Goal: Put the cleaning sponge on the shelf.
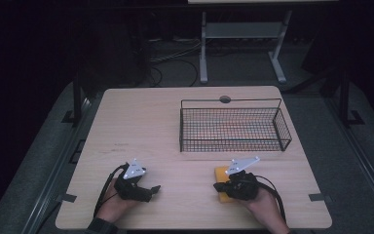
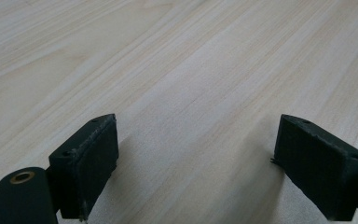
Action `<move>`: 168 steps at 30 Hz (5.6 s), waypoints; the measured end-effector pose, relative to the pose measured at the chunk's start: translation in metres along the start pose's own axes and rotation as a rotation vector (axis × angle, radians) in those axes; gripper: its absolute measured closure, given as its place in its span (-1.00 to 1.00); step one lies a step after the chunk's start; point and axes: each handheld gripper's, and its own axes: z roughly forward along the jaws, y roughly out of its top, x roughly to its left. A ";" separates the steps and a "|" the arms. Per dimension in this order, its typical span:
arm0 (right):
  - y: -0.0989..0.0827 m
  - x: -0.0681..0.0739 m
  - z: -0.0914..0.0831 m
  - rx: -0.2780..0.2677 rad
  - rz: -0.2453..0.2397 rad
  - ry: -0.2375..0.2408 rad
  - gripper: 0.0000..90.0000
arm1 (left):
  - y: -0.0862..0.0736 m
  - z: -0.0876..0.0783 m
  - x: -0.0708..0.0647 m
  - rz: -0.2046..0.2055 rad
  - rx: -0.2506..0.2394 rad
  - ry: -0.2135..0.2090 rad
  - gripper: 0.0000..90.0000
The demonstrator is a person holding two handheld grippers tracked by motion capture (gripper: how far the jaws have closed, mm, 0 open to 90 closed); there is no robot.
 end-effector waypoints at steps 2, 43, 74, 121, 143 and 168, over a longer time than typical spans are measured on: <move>-0.002 -0.002 -0.001 0.001 0.002 -0.003 0.99 | 0.000 0.000 0.000 0.000 0.000 0.000 -0.71; -0.029 -0.044 -0.047 0.018 0.081 -0.154 0.99 | 0.000 0.000 0.000 0.000 0.000 0.000 -0.71; 0.003 -0.062 -0.055 0.156 0.062 -0.205 -0.41 | 0.000 0.000 0.000 -0.001 -0.004 0.001 -0.71; 0.008 -0.081 -0.009 0.345 0.020 -0.211 -0.53 | 0.000 0.000 0.000 -0.002 0.000 0.000 -0.71; 0.014 -0.079 -0.025 0.317 0.035 -0.209 -0.52 | 0.000 0.000 0.000 -0.001 -0.002 0.001 -0.71; 0.032 -0.079 -0.064 0.271 0.045 -0.222 -0.51 | 0.000 0.000 0.000 0.001 -0.001 0.001 -0.71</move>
